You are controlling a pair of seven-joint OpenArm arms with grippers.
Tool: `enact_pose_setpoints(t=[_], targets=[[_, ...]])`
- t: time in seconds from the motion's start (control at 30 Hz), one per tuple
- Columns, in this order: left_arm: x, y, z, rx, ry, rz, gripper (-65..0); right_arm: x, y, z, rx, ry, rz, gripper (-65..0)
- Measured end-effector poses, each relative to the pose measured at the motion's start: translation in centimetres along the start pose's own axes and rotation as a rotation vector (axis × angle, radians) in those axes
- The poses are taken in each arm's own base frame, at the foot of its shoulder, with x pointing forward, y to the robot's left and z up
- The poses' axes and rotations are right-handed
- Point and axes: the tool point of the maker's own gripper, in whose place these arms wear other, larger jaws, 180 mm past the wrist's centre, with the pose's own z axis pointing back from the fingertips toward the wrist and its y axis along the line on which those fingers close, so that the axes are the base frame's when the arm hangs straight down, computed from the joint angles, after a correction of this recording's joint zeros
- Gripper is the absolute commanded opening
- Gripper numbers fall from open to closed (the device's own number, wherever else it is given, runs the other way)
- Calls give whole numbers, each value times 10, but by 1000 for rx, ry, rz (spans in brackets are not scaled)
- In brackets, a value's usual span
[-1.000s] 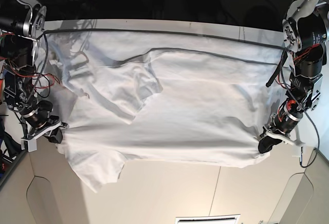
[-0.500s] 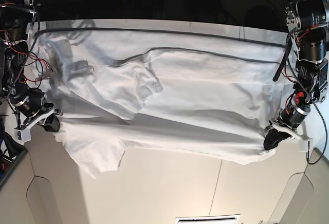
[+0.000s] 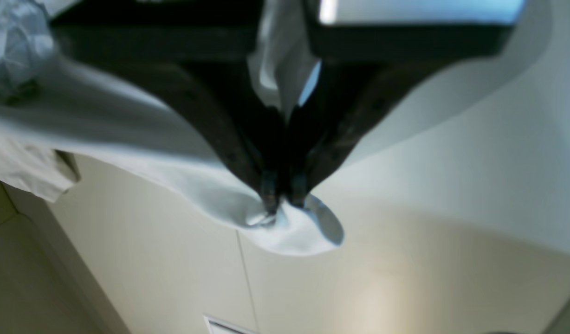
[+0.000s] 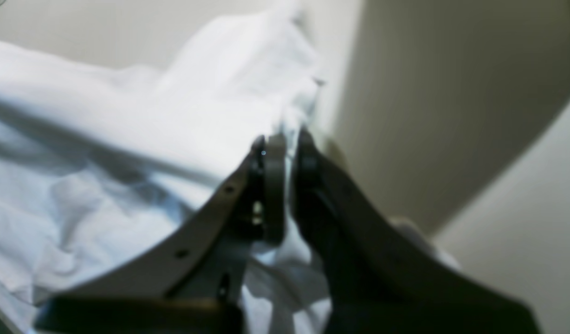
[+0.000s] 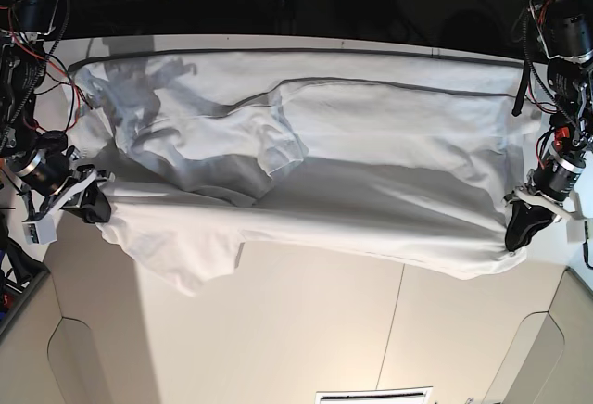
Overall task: Layout the t-shirt on the table in an organized manner, then fold the t-shirt properly
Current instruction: 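Fold the hem over onto the folded edge with both grippers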
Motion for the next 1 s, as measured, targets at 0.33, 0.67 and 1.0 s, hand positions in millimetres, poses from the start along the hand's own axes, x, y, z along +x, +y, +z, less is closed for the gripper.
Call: enact_pose_setpoints(t=[0.33, 0.67, 1.0], targets=[[-25, -2, 9, -20, 119, 117, -650, -26, -23, 30, -13, 5, -182, -650], [-4, -15, 39, -73, 143, 101, -650, -46, -43, 60, -47, -21, -304, -650], [-34, -10, 67, -44, 240, 87, -650, -60, -35, 62, -9, 42, -348, -650]])
